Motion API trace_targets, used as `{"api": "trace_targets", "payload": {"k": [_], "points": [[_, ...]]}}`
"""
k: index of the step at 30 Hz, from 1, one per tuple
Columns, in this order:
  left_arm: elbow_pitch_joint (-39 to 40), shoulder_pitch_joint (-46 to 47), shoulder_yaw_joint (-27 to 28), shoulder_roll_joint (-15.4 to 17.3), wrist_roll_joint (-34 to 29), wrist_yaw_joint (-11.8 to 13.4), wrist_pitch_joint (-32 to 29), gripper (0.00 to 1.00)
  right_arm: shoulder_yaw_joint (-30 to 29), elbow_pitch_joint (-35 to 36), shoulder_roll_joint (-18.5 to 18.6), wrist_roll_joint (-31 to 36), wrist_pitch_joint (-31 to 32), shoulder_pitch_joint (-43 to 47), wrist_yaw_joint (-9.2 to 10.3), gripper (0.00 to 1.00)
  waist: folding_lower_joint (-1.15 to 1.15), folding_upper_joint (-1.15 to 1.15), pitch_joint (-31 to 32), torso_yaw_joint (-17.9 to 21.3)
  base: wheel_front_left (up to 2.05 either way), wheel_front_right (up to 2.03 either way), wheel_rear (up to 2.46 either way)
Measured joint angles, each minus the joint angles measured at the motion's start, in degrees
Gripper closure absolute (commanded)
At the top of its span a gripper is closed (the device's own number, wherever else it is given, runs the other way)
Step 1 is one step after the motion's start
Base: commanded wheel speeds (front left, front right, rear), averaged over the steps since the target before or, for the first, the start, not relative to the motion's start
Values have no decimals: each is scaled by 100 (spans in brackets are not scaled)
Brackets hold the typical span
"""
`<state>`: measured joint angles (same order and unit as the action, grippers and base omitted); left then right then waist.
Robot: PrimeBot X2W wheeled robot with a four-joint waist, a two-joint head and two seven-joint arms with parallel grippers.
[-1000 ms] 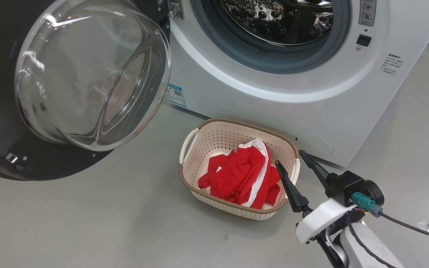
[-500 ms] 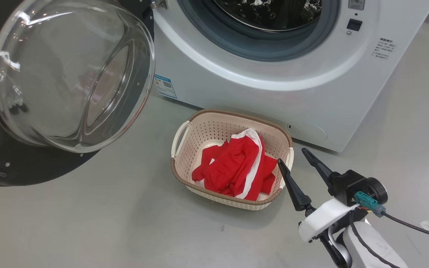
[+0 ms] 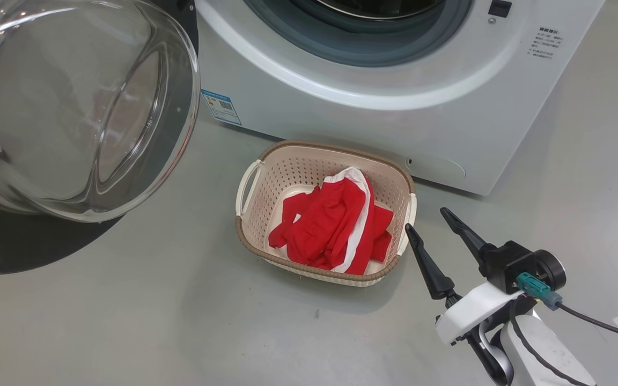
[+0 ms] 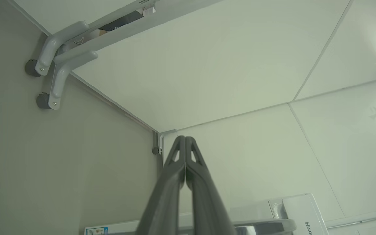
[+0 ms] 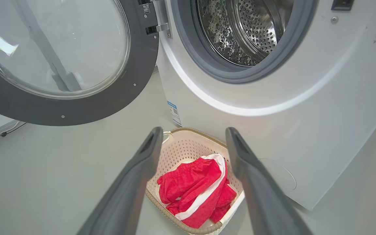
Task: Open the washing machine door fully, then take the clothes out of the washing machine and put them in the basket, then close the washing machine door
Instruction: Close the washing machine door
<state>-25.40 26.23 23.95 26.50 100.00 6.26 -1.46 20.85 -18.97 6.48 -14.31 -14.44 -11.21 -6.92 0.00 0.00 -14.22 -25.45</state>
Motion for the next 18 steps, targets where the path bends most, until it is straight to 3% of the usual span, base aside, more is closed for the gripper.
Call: {"api": "trace_targets", "payload": {"k": [18], "points": [[-254, 201, -328, -49, 185, 11, -435, 100, -46, 57, 93, 25, 0, -14, 0, 0, 0, 0, -239, 95, 0, 0, 0]]}}
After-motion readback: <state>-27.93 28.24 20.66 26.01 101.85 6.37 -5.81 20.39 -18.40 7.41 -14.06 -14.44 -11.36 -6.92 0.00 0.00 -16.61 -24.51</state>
